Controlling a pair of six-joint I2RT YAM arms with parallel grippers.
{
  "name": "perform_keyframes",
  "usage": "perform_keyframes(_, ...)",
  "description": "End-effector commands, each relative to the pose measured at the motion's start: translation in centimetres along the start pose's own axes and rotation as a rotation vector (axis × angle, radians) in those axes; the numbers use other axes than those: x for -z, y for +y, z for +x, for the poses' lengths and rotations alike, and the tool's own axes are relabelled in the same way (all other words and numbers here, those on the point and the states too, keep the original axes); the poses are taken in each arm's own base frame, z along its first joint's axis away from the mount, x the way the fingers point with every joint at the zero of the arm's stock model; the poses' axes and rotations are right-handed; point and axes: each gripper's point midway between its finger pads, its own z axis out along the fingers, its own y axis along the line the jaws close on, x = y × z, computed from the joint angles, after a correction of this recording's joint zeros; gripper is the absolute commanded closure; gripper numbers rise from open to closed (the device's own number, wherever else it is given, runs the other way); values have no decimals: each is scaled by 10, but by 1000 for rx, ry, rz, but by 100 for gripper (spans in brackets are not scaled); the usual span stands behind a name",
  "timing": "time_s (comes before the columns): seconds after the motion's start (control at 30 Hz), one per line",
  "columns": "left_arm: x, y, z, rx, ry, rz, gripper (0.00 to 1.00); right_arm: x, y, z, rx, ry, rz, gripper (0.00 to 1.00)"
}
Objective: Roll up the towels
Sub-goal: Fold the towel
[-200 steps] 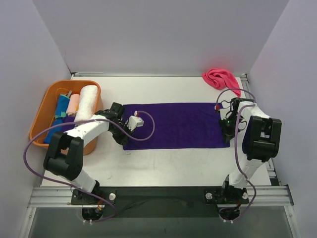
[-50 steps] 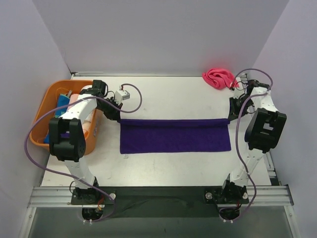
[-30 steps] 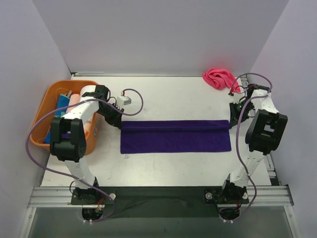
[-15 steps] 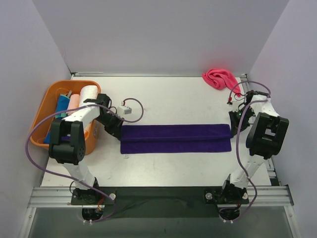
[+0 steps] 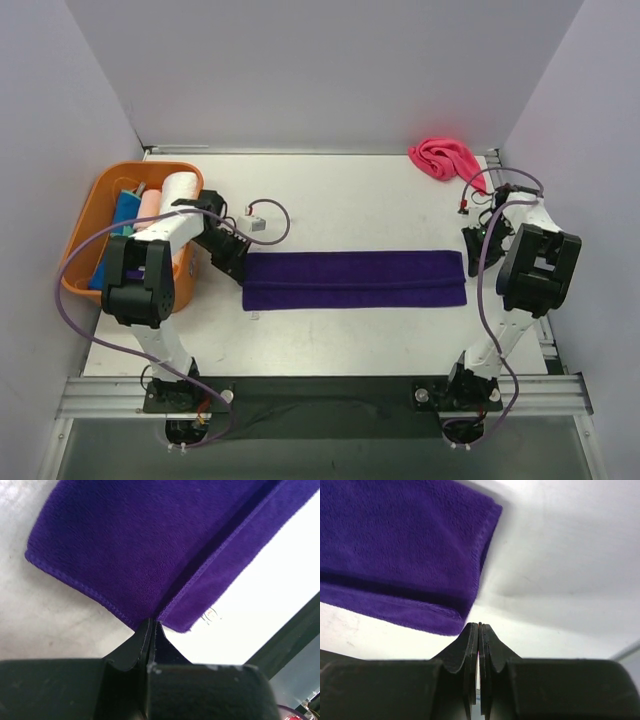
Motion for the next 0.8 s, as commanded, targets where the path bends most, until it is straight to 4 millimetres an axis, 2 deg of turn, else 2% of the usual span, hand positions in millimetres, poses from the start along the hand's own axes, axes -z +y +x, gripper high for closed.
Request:
perform_keyframes(0.0,27,-15,-6,-32,-35,-9,100,36,-2,14,34,-8,60,100)
perform_keyframes(0.1,29,-23,11,-30,-1,3,100,42,1,24,43,-8,58,100)
perform_keyframes(0.23,22,-31,32,-18,35,23,100,35,8,36,50,18,31,100)
perform_keyframes(0.3,17,-33,37,-8,45,40,100,28,14,39,50,32,0,100)
perform_keyframes(0.37,13,-32,35,7,42,48,100,23,22,40,55,31,-41,98)
perform_keyframes(0.47,12,-28,25,11,24,48,100,20,30,38,85,32,-62,81)
perform_keyframes(0.6,12,-23,20,7,22,38,100,15,34,33,51,51,-76,74)
perform_keyframes(0.67,11,-22,19,8,23,40,100,13,36,32,32,59,-84,66)
perform_keyframes(0.77,9,-21,19,8,23,42,100,7,41,29,22,70,-103,62)
